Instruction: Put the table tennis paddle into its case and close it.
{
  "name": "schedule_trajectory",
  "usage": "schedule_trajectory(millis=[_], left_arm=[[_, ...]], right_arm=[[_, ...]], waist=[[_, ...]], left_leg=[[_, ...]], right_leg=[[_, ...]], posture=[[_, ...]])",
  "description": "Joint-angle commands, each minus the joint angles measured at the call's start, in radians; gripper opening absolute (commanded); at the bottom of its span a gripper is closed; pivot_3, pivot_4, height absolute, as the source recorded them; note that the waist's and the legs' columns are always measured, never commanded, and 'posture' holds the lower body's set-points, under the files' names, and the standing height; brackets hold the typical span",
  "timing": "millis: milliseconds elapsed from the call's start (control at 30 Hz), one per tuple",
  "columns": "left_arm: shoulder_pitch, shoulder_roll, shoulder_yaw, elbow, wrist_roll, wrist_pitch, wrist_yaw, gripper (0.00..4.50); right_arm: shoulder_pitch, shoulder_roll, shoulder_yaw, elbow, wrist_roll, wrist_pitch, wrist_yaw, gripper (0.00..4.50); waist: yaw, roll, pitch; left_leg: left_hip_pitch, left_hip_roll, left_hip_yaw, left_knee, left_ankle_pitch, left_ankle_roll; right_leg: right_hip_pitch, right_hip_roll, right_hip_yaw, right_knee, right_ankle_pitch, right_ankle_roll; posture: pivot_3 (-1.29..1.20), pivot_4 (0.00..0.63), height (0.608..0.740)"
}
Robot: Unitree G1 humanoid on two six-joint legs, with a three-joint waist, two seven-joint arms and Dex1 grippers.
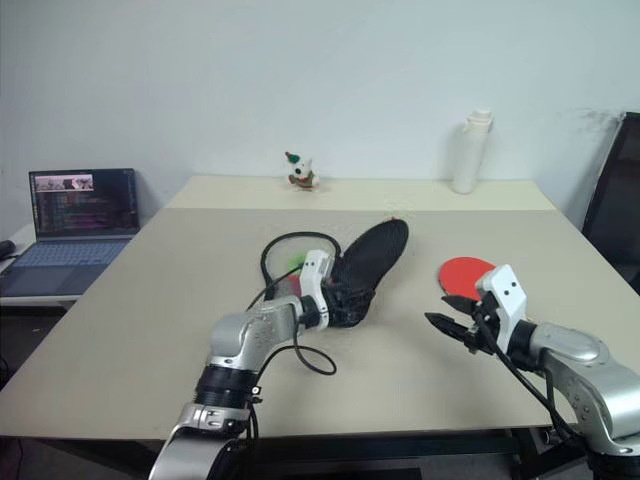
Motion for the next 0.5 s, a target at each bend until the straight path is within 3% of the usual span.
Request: schedule_trajectory(millis=[33,200,233,500], left_arm=[[-0.023,-0.010,0.006,-0.027,-0.018,-0.028,0.003,2.47],[-0.037,-0.020,0.040,-0.071,-0.064,-0.046,-0.005,4.31],[-0.030,-0.003,0.037,-0.095,-0.073,-0.061,-0.035,4.47],[0.024,0.265,0.082,-0.129,-0.073,-0.232,-0.261,4.47]], right_arm=[[-0.019,0.002,-0.026,-0.031,0.017,-0.006,-0.014,2.65],[-0.066,0.026,-0.008,0.008,-0.009,-0.003,-0.062,2.65],[-0.080,0.037,-0.006,0.020,-0.014,0.007,-0.082,2.65],[-0.149,0.171,0.007,0.038,0.047,0.100,-0.181,2.65]], waist=[[0.002,0.000,0.000],[0.001,0.000,0.000],[0.001,0.000,0.000],[-0.004,0.001,0.000]], left_leg=[[0.000,0.000,0.000,0.000,0.000,0.000],[-0.001,0.000,0.000,0.000,0.000,0.000],[-0.001,0.000,0.000,0.000,0.000,0.000],[-0.001,0.002,0.000,-0.001,0.000,0.000]], right_leg=[[0.000,0.000,0.000,0.000,0.000,0.000],[-0.001,0.000,0.000,0.000,0.000,0.000],[-0.001,0.000,0.000,0.000,0.000,0.000],[-0.002,0.002,0.001,0.000,0.000,-0.001]], posture=[[0.00,0.150,0.740],[0.00,0.150,0.740],[0.00,0.150,0.740],[0.00,0.150,0.740]])
